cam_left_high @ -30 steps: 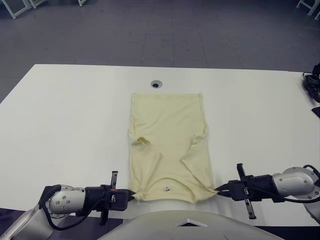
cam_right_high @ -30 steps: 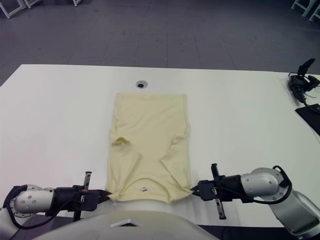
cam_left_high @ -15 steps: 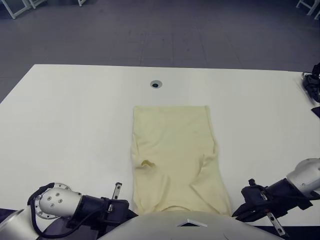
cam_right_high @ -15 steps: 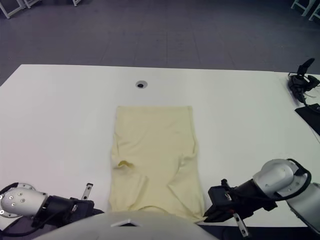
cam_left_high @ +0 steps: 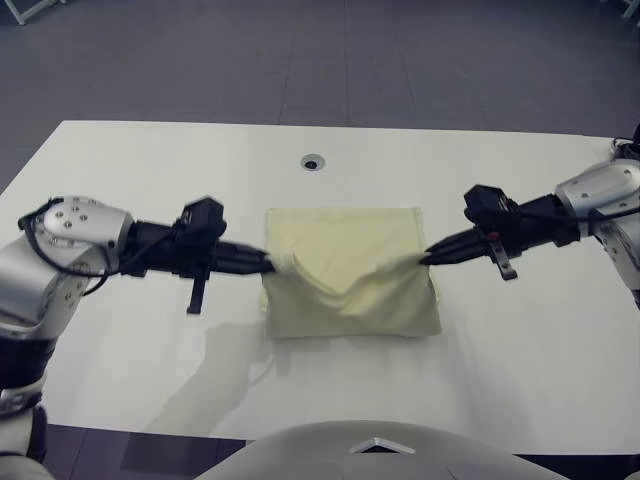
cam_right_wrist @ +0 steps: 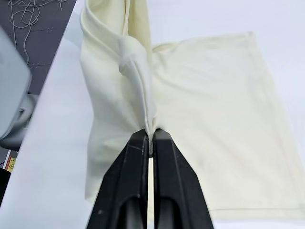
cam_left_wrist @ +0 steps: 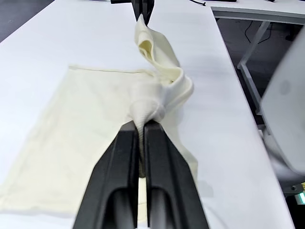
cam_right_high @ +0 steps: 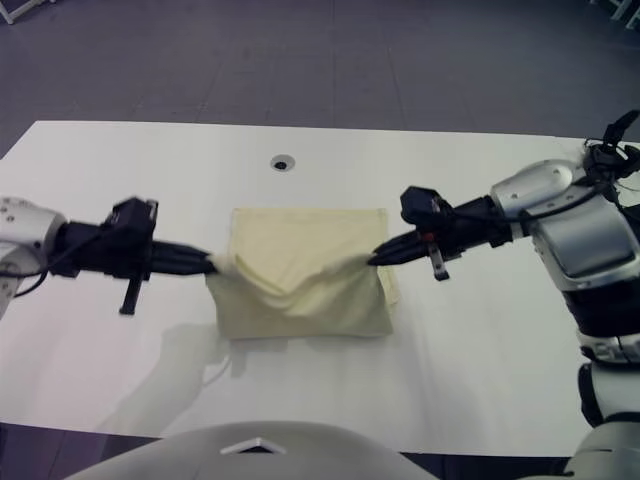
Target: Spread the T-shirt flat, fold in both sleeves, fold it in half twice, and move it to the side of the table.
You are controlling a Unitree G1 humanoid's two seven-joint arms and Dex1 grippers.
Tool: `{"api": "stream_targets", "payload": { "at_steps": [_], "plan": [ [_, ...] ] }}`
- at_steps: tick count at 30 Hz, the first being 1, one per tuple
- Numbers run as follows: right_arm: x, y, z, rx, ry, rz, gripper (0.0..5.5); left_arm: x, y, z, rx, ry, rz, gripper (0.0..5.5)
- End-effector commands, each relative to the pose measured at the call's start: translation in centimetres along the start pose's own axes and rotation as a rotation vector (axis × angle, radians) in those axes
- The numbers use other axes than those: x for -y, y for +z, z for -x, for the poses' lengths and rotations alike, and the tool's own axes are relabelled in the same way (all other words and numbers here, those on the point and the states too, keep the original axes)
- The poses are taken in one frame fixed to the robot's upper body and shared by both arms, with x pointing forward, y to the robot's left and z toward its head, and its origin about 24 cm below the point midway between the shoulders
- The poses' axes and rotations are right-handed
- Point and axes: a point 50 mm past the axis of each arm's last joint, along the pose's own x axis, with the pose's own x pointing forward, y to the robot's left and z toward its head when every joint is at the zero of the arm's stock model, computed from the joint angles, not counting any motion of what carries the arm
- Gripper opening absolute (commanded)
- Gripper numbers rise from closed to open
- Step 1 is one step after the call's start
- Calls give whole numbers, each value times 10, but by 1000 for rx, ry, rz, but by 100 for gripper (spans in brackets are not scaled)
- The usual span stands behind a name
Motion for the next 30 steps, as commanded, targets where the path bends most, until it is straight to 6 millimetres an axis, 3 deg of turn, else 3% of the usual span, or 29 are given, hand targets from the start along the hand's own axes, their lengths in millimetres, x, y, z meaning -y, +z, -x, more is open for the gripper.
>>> {"api": "stream_targets", "payload": {
  "at_steps": [1,12,20,30],
  "plan": [
    [25,3,-3,9,-49,-3,2,-24,-1,-3,-25,17,-10,0],
    [73,-24,-13,23,-230,-121,2,-77,-18,-21,-22,209,-4,0],
    [89,-30,-19,13,-316,-155,2,-96,-31,-32,-43,266,23,0],
    [92,-63,-42,-75,-417,-243,2,-107,-66,-56,-110,389,91,0]
  ]
}}
